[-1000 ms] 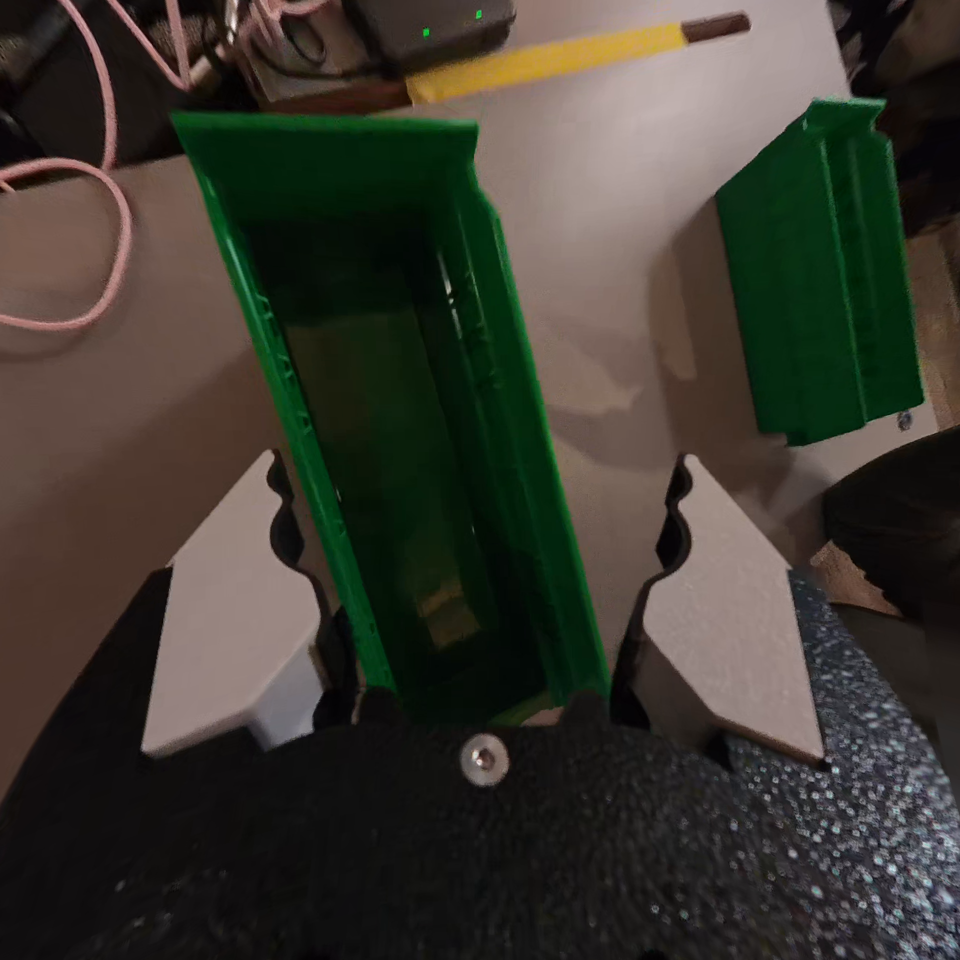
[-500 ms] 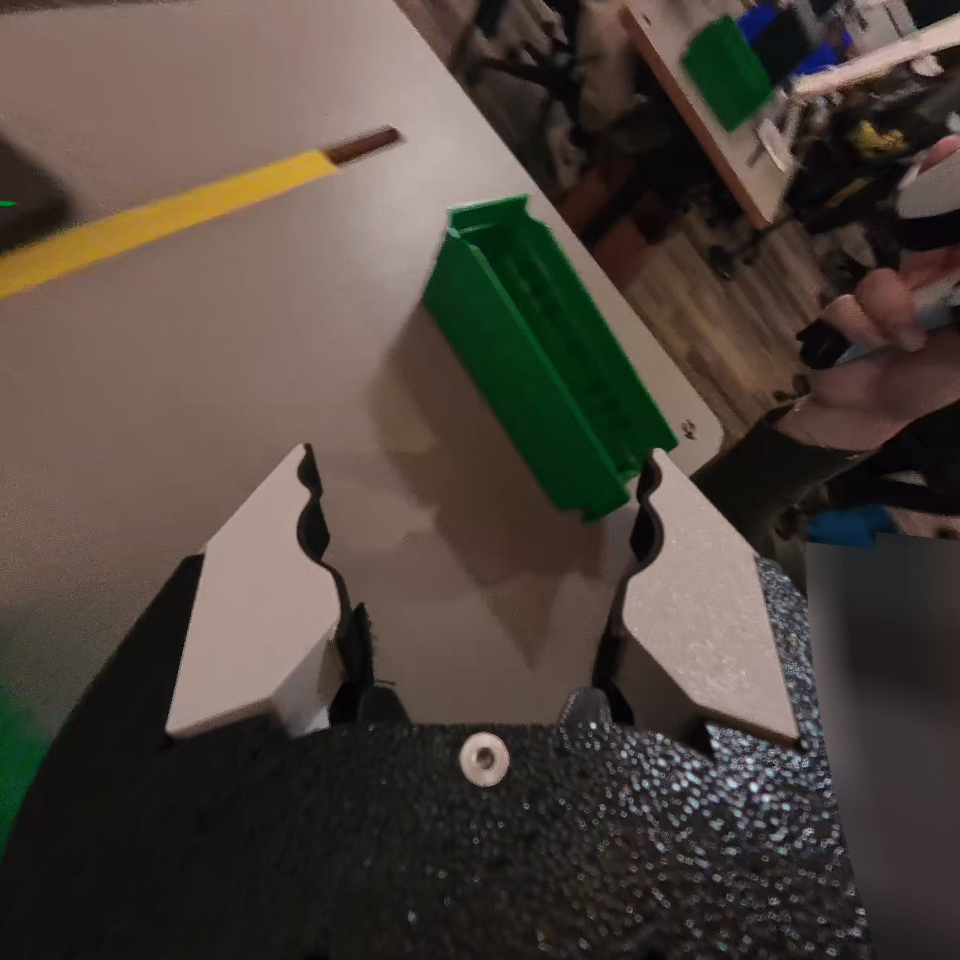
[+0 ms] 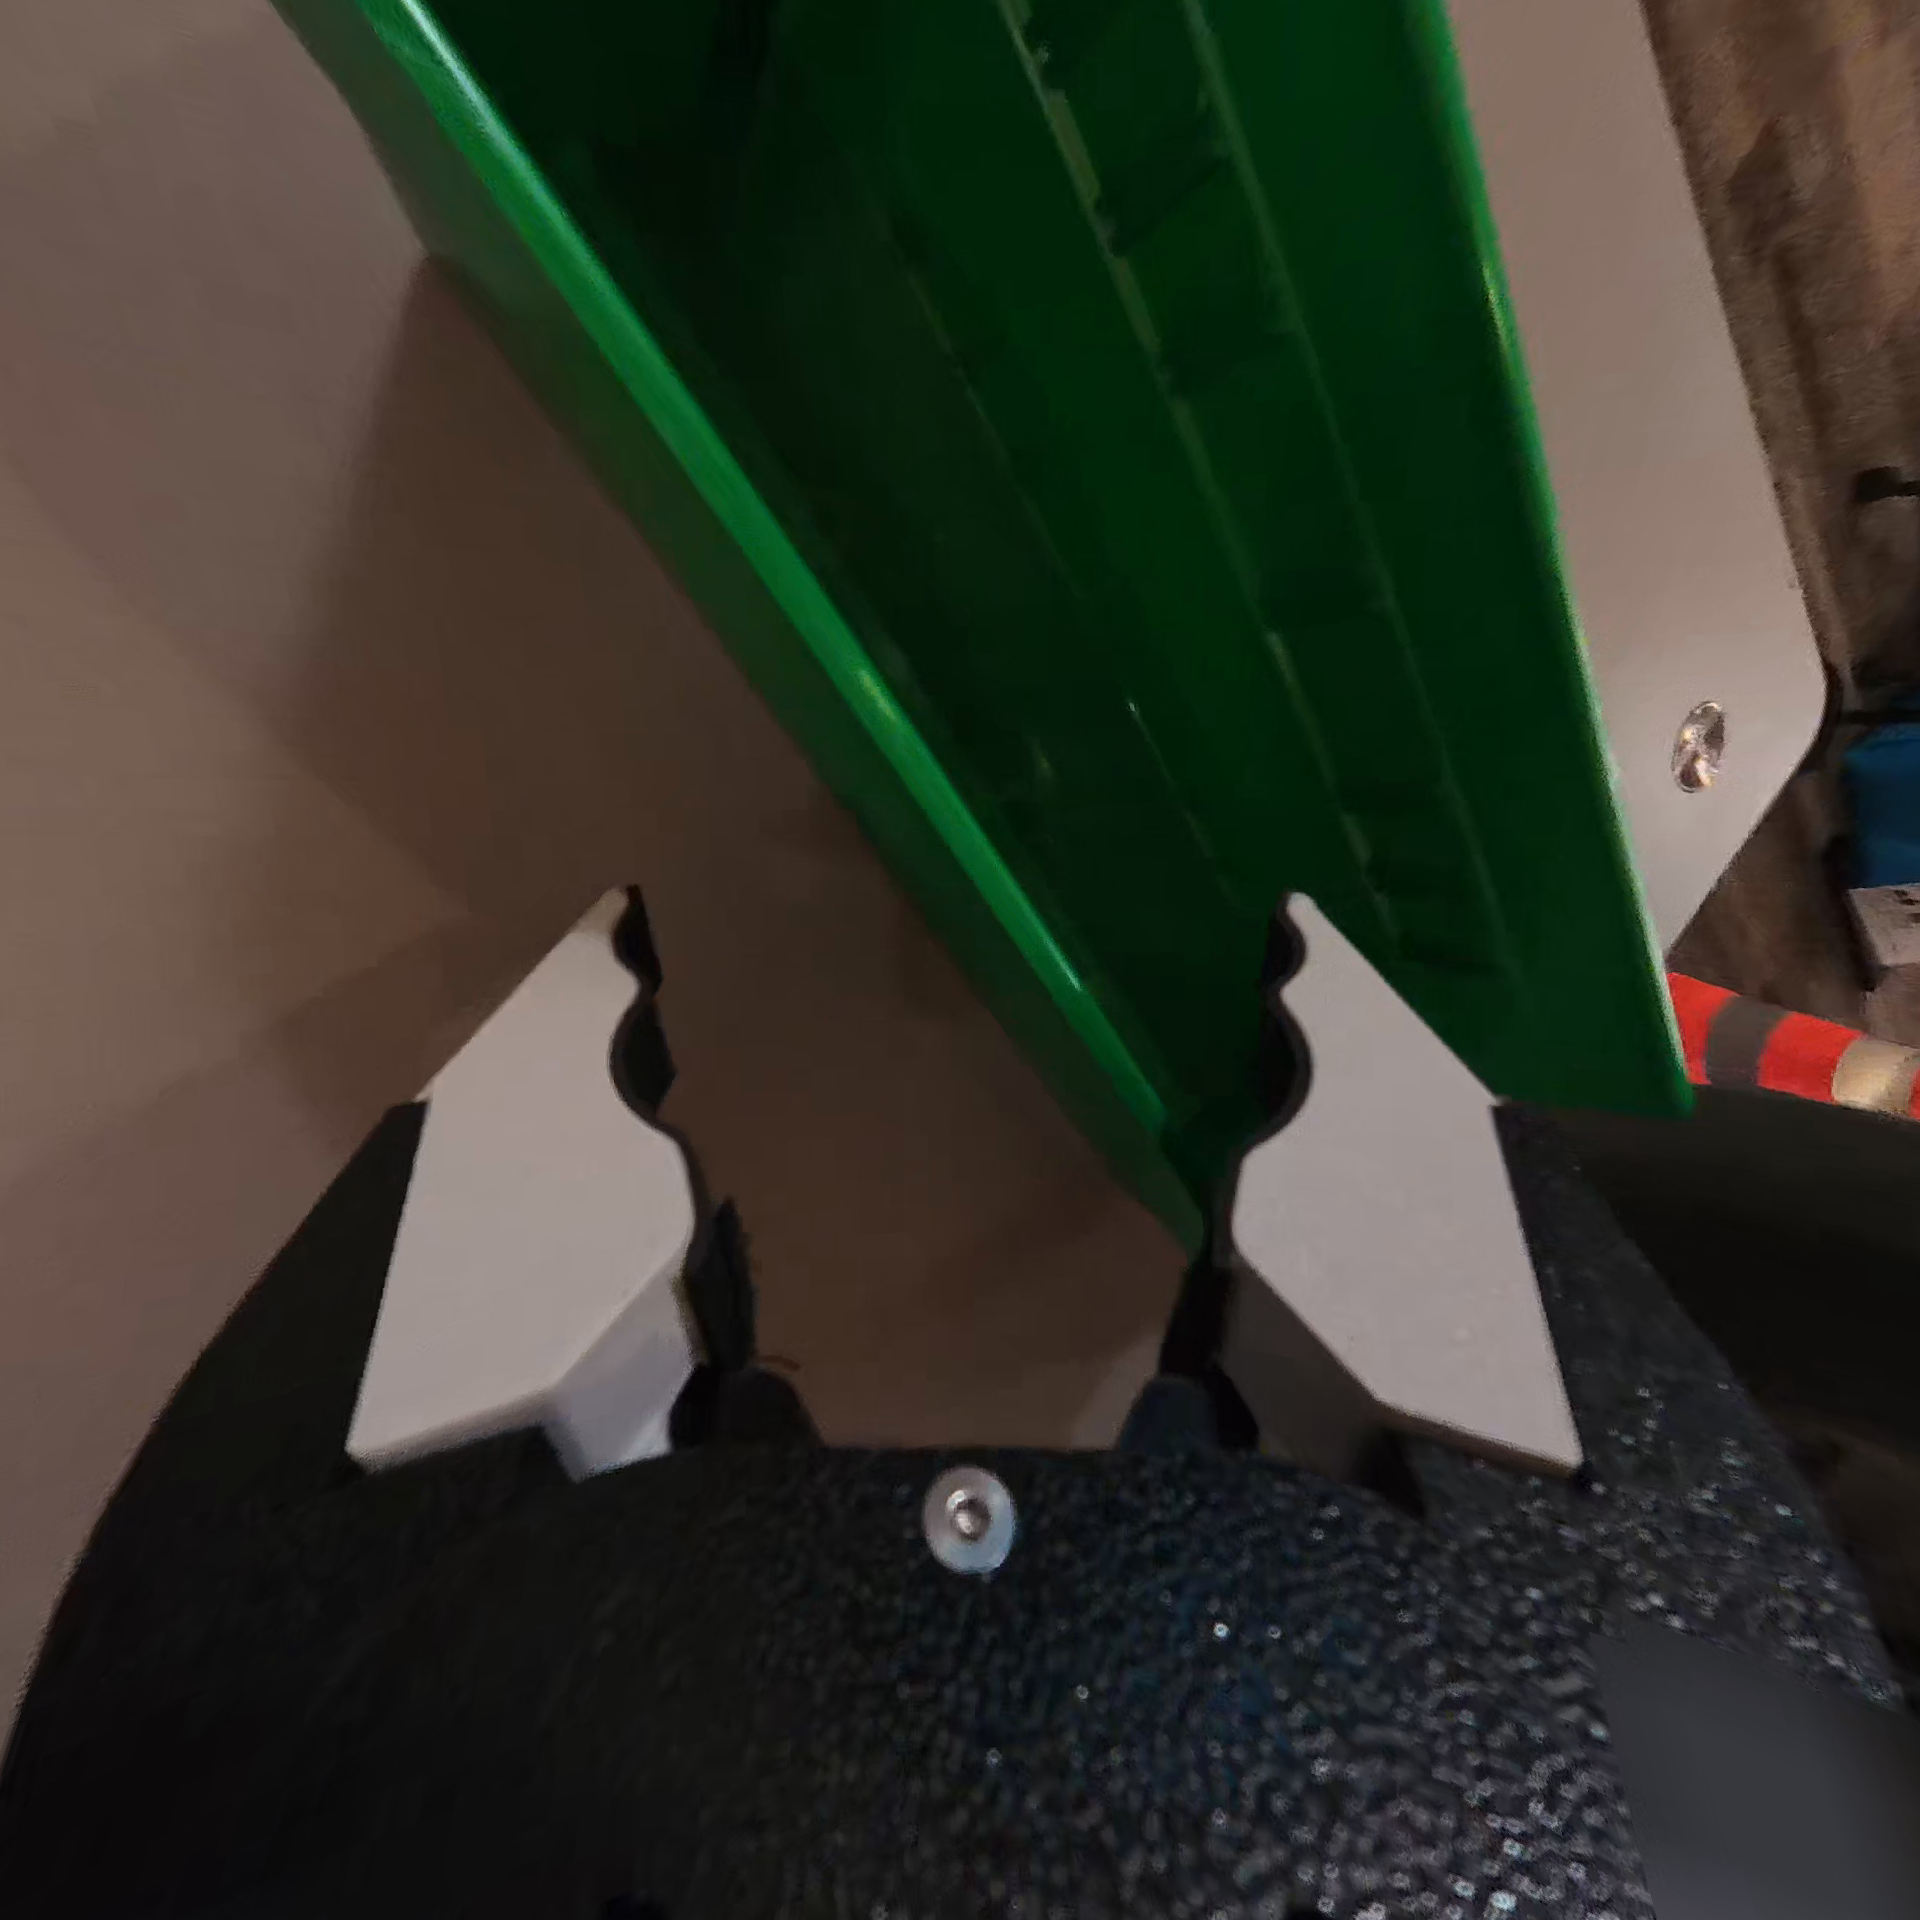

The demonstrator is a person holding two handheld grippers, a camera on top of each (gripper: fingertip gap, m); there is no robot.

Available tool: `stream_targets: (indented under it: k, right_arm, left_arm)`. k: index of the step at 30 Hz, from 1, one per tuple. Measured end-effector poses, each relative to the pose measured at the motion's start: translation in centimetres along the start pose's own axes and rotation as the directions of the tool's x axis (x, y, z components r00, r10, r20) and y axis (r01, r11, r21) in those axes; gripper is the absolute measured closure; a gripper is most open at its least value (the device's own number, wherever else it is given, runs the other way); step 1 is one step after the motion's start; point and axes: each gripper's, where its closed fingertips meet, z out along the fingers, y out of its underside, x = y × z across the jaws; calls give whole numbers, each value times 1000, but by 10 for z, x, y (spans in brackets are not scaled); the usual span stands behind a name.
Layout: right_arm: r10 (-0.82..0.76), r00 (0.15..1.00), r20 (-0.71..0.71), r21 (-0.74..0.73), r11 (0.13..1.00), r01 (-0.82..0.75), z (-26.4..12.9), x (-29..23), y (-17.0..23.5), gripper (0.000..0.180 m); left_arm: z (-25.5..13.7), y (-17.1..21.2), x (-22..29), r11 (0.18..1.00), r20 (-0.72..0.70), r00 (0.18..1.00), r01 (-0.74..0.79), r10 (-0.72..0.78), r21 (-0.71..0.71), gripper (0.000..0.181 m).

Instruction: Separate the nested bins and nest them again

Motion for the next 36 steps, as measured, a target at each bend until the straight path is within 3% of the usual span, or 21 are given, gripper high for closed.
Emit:
stream_targets:
  k: [4,8,11,15,18,20,23,25,30,33,36]
  right_arm:
    - [-6,1000,15,-17,1000,7,5,-6,5,112]
    - [-15,1000,23,-31,999,16,7,-9,8,111]
    - [-19,999,27,-23,1000,19,7,-12,6,111]
    - [-18,999,38,-29,999,19,8,-15,8,111]
    - [-22,999,43,-30,999,23,8,-17,8,111]
    - [-22,999,45,-26,999,23,7,-18,7,111]
    - [-21,999,40,-27,999,22,8,-16,7,111]
    - [-19,999,38,-36,999,20,8,-15,9,112]
    - [-19,999,38,-27,999,20,7,-15,7,111]
    - [-17,999,40,-17,1000,18,6,-16,5,111]
    - [-10,999,41,-16,1000,10,6,-15,5,111]
  left_arm:
    - [-10,6,5,997,-10,999,-40,40,-60,122]
    - [-26,11,-22,991,187,974,-115,125,-67,136]
    - [-26,28,-21,986,150,976,-150,160,-77,165]
    - [-35,31,-19,990,40,989,-144,144,-5,171]
    - [-55,33,-32,986,77,984,-161,158,42,176]
    - [-80,31,-35,977,95,980,-186,176,108,180]
    - [-124,42,-11,969,-25,976,-209,214,130,180]
    - [-155,51,-5,970,-17,979,-201,205,138,180]
    - [-260,80,-54,978,270,958,-142,96,156,181]
    - [-324,114,-100,986,453,890,-29,-49,163,180]
    - [-367,153,-136,976,528,826,114,-198,188,181]
